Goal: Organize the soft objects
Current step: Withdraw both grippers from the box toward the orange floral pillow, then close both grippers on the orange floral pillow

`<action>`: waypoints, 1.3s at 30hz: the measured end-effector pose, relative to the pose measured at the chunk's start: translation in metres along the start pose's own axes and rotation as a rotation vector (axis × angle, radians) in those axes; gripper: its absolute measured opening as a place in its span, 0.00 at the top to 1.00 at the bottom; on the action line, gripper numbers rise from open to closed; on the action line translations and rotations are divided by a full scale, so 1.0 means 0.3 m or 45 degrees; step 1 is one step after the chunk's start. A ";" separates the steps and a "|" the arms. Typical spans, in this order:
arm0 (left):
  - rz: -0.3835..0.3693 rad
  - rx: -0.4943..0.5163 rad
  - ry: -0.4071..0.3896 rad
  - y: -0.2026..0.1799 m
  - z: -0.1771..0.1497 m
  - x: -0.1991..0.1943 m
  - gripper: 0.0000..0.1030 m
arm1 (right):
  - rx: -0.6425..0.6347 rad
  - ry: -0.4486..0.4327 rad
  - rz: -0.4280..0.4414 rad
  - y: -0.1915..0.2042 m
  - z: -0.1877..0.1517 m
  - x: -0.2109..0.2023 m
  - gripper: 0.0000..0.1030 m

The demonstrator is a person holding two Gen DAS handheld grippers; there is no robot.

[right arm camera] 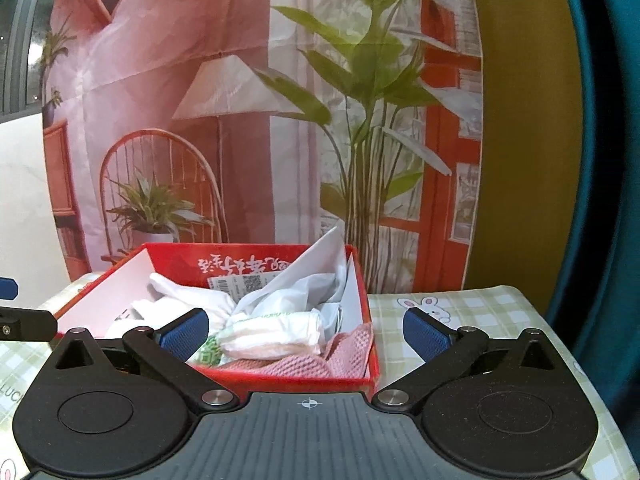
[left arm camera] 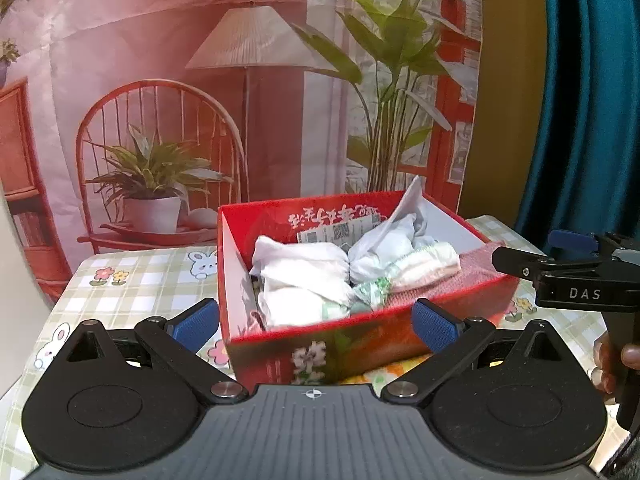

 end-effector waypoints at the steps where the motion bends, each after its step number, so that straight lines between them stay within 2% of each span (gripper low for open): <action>1: -0.001 -0.001 0.004 -0.002 -0.012 -0.011 0.00 | -0.004 -0.005 0.004 0.003 -0.005 -0.016 0.00; 10: 0.016 -0.037 0.055 0.004 -0.141 -0.086 0.00 | 0.015 0.017 0.037 0.046 -0.115 -0.168 0.00; 16: 0.006 -0.045 0.117 0.000 -0.246 -0.119 0.00 | -0.016 0.108 0.022 0.064 -0.249 -0.250 0.00; 20: 0.026 -0.097 0.171 0.016 -0.315 -0.131 0.00 | -0.049 0.142 0.005 0.066 -0.307 -0.293 0.00; 23: 0.036 -0.137 0.208 0.027 -0.356 -0.138 0.00 | -0.025 0.180 -0.001 0.056 -0.341 -0.301 0.00; 32: 0.011 -0.140 0.277 0.018 -0.405 -0.114 0.00 | -0.014 0.258 0.015 0.064 -0.391 -0.277 0.00; 37: 0.001 -0.140 0.286 0.007 -0.414 -0.110 0.00 | -0.002 0.235 0.048 0.069 -0.387 -0.277 0.01; 39: 0.004 -0.139 0.299 0.007 -0.426 -0.104 0.00 | -0.016 0.211 0.062 0.075 -0.385 -0.279 0.04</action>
Point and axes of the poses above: each gripper's, at about its wrist camera, not at the fingertips, and x roughly the way its jaws point, y to its left, z to its top, the point moved 7 cm from there along x, roughly the way its jaws point, and after that the axes turned 13 degrees about -y, right-handed, at the moved point
